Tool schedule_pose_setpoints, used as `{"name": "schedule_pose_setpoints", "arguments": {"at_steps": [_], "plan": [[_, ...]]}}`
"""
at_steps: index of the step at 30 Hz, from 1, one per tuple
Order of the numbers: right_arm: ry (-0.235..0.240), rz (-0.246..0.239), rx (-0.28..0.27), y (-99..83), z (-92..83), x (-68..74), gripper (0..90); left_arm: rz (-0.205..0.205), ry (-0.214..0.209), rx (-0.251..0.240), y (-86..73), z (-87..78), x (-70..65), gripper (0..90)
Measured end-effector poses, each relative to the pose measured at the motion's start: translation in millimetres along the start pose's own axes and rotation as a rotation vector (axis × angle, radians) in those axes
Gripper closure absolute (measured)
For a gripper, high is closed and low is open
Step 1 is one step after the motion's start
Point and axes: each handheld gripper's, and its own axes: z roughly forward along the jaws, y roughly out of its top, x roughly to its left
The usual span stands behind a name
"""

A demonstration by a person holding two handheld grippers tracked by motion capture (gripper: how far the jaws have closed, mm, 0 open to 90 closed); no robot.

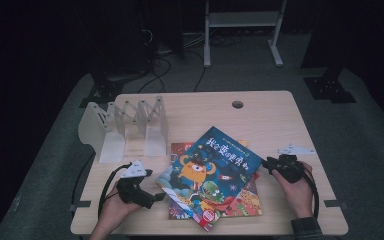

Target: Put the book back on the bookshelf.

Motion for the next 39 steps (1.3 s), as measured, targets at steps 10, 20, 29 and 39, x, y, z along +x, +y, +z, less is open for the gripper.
{"name": "schedule_pose_setpoints", "arguments": {"at_steps": [10,20,29,39], "plan": [[0.003,0.007,-0.002,2.4,3.4,-0.8,70.4,0.025,-0.059,0.024,4.8,10.1,-9.1,3.9],[0.011,-0.004,-0.003,14.0,13.8,3.4,70.4,0.036,-0.099,0.024,7.4,13.5,-15.3,4.1],[0.021,-0.005,0.006,18.3,21.4,5.2,69.6,0.049,-0.119,0.03,10.0,16.2,-20.3,4.2],[0.037,-0.02,0.007,27.9,30.0,10.8,69.1,0.068,-0.16,0.034,13.3,19.2,-29.7,4.7]]}}
